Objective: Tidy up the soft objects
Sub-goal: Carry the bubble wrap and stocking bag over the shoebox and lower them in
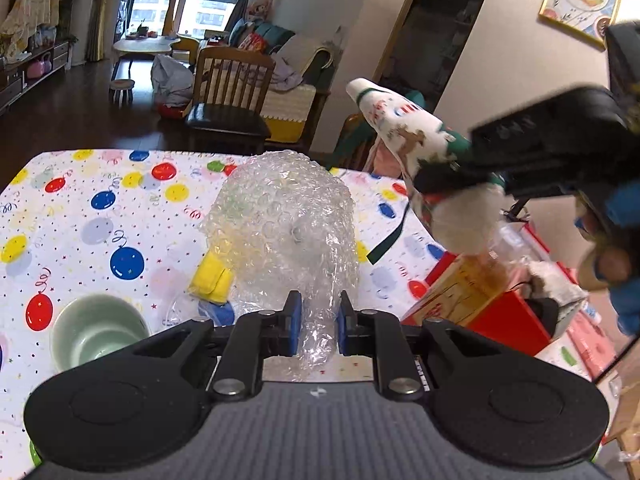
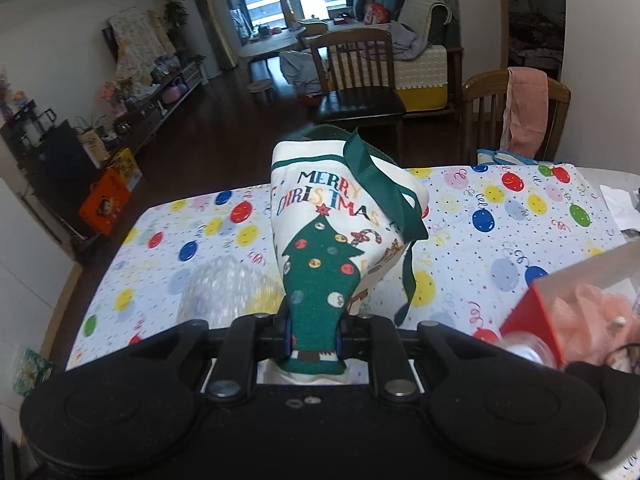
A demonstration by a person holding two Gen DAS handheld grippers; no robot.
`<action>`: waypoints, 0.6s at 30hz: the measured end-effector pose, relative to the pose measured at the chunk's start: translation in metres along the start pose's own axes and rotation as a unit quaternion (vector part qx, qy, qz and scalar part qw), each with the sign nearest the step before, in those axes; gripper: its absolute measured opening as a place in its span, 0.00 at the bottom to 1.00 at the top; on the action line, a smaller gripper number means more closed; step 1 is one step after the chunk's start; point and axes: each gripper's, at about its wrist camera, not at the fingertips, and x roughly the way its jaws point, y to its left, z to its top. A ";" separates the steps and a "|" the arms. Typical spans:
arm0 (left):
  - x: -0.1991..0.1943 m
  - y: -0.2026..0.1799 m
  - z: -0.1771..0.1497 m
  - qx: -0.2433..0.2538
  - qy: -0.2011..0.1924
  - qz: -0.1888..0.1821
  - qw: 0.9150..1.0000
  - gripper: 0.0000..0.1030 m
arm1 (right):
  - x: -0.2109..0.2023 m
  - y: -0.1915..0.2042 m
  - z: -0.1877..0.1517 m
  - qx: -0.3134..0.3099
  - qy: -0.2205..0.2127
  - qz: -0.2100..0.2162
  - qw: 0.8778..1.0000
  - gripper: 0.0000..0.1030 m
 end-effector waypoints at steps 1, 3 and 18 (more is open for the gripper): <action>-0.004 -0.002 0.002 0.000 -0.002 -0.003 1.000 0.17 | -0.008 -0.001 -0.002 -0.002 -0.002 0.003 1.000 0.16; -0.013 -0.006 0.005 0.000 -0.006 -0.009 1.000 0.17 | -0.025 -0.003 -0.006 -0.003 -0.006 0.009 1.000 0.16; -0.069 -0.061 0.039 0.028 -0.032 -0.068 0.997 0.17 | -0.139 -0.055 -0.019 0.016 -0.052 0.038 0.998 0.16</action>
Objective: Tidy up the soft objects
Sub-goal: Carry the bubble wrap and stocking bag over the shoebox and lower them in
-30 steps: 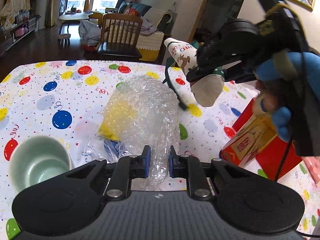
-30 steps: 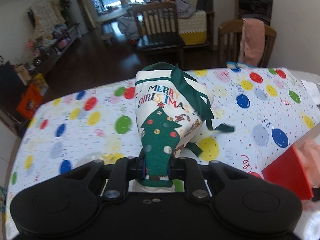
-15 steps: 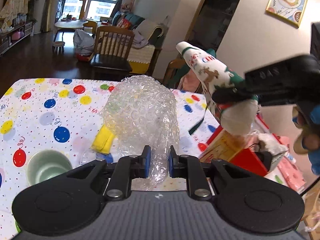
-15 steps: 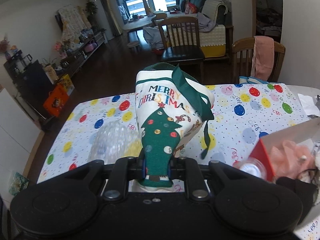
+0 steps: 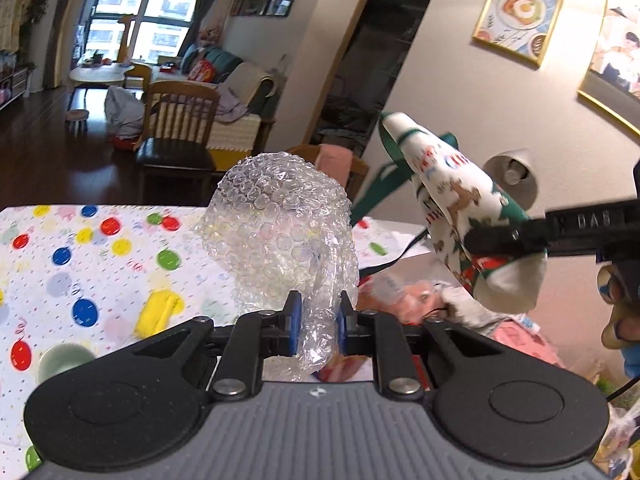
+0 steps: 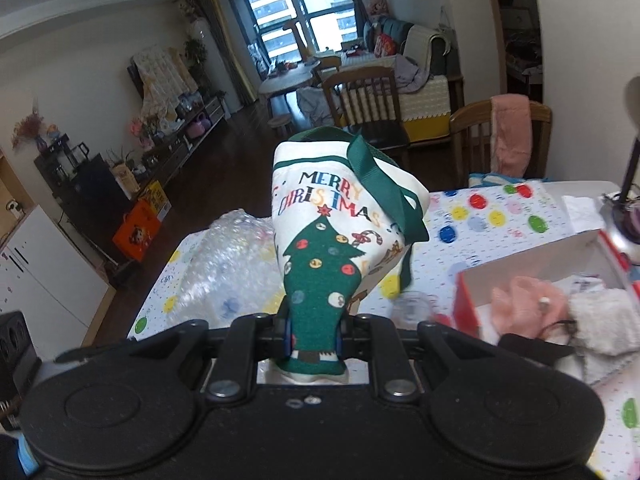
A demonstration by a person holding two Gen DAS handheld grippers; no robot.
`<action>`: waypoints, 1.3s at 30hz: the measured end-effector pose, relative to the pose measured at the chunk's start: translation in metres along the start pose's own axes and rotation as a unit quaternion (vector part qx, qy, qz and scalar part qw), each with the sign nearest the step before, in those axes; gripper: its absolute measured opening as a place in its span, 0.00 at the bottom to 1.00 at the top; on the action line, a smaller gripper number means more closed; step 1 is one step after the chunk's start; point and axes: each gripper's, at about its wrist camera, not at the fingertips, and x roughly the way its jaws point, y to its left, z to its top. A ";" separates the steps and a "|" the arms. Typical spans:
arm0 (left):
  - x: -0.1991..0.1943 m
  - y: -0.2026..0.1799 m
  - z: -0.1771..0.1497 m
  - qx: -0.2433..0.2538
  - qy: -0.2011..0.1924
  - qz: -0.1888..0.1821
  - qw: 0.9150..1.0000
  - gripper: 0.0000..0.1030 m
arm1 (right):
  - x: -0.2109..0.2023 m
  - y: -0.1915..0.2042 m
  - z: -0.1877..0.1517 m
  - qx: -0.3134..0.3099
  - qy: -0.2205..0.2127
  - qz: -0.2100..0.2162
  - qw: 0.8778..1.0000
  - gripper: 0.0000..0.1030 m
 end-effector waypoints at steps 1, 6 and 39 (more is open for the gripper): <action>-0.002 -0.006 0.003 0.001 -0.001 -0.005 1.000 0.17 | -0.007 -0.006 0.000 0.000 -0.004 -0.002 1.000 0.16; -0.005 -0.038 0.015 0.010 -0.008 -0.028 1.000 0.17 | -0.040 -0.043 -0.004 0.013 -0.017 -0.016 1.000 0.16; 0.188 -0.234 -0.015 0.007 0.116 -0.083 0.990 0.17 | -0.039 -0.271 -0.037 0.061 0.053 -0.070 0.994 0.16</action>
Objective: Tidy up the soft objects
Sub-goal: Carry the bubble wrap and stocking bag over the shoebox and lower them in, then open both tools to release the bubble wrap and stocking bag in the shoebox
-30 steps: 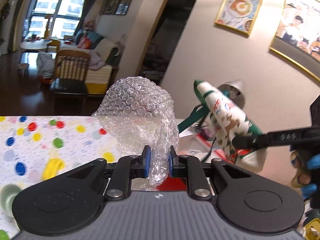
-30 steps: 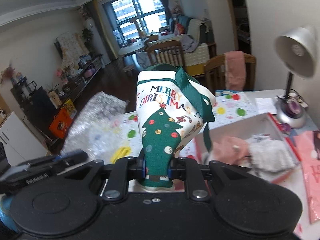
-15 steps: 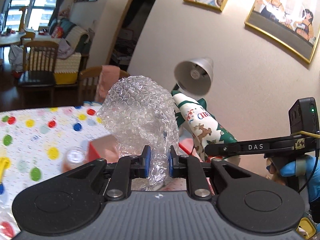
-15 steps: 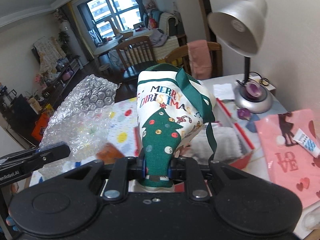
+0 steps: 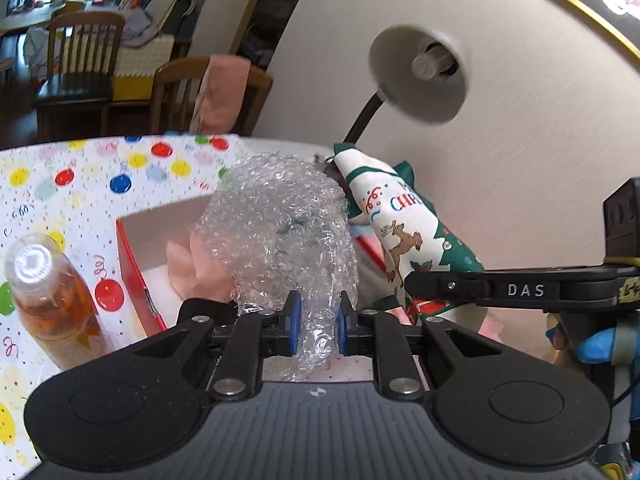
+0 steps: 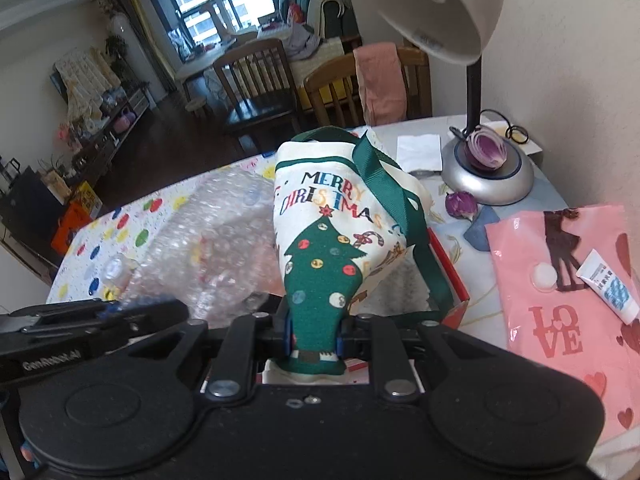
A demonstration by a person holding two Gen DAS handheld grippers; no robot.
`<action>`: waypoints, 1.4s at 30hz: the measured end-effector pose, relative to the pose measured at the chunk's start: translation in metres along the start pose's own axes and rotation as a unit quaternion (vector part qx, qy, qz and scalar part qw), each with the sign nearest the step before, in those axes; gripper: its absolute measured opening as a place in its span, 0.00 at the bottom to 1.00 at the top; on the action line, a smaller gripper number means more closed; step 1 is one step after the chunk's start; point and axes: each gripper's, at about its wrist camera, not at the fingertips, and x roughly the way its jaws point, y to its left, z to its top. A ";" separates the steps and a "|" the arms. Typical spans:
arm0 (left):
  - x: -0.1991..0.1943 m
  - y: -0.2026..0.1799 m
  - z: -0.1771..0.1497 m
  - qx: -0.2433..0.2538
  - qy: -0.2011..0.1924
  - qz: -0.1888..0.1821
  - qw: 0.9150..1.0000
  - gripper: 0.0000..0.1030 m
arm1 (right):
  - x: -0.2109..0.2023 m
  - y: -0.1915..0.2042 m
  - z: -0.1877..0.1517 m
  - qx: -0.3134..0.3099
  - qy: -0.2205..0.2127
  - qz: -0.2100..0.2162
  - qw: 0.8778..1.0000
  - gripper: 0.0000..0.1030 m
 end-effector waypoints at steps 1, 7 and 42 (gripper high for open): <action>0.007 0.000 0.000 -0.001 0.005 0.005 1.000 0.17 | 0.005 -0.001 0.001 -0.002 0.004 -0.001 1.000 0.16; 0.043 0.005 0.001 -0.010 0.025 0.027 0.999 0.17 | 0.036 -0.009 0.001 -0.008 0.023 -0.008 1.000 0.16; 0.109 0.029 0.001 -0.019 0.097 0.095 0.991 0.22 | 0.084 -0.004 0.003 0.001 0.058 0.021 0.998 0.41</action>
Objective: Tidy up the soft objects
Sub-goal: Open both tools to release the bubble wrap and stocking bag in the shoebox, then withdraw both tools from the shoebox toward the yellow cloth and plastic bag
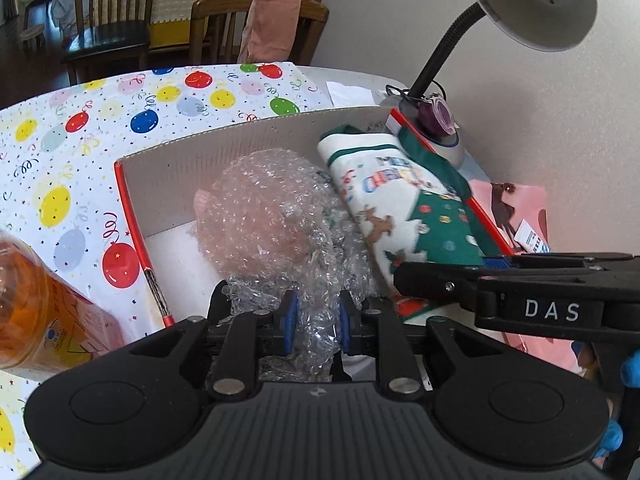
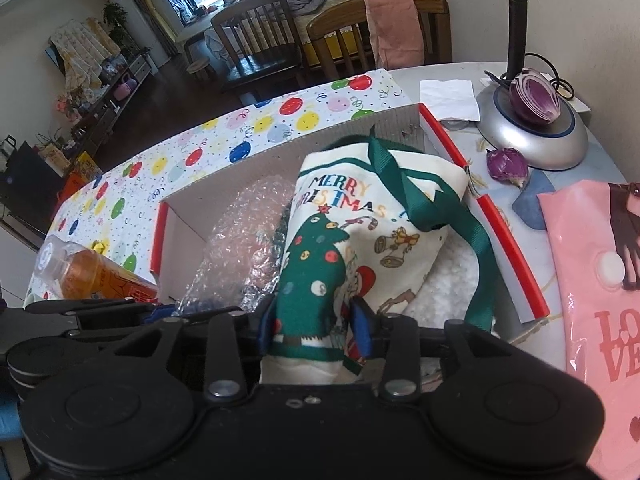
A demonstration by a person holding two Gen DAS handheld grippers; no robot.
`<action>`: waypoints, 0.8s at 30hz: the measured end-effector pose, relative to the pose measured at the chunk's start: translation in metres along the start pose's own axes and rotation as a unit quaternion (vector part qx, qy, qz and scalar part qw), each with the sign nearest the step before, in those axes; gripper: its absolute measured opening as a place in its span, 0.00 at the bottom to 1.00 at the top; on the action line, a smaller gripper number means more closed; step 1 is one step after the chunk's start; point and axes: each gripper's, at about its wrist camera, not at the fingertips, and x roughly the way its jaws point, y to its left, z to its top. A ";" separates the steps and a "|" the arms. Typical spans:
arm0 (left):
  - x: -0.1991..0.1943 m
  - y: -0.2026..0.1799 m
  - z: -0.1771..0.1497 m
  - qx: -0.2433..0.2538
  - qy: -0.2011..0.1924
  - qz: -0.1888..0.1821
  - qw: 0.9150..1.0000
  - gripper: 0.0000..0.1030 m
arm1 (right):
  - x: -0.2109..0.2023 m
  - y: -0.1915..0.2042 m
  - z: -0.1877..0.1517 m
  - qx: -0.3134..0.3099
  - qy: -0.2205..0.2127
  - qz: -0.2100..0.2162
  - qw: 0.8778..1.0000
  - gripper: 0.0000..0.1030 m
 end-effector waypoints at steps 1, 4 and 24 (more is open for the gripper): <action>-0.001 -0.001 0.000 0.003 0.000 0.001 1.000 0.24 | -0.002 0.000 0.000 0.000 0.000 0.003 1.000 0.42; -0.006 -0.003 -0.002 0.007 -0.004 0.000 1.000 0.37 | -0.008 0.002 -0.001 -0.002 -0.004 0.008 1.000 0.46; -0.096 -0.016 -0.027 0.038 -0.104 -0.018 0.994 0.77 | -0.089 0.029 -0.007 -0.044 -0.064 0.057 0.995 0.76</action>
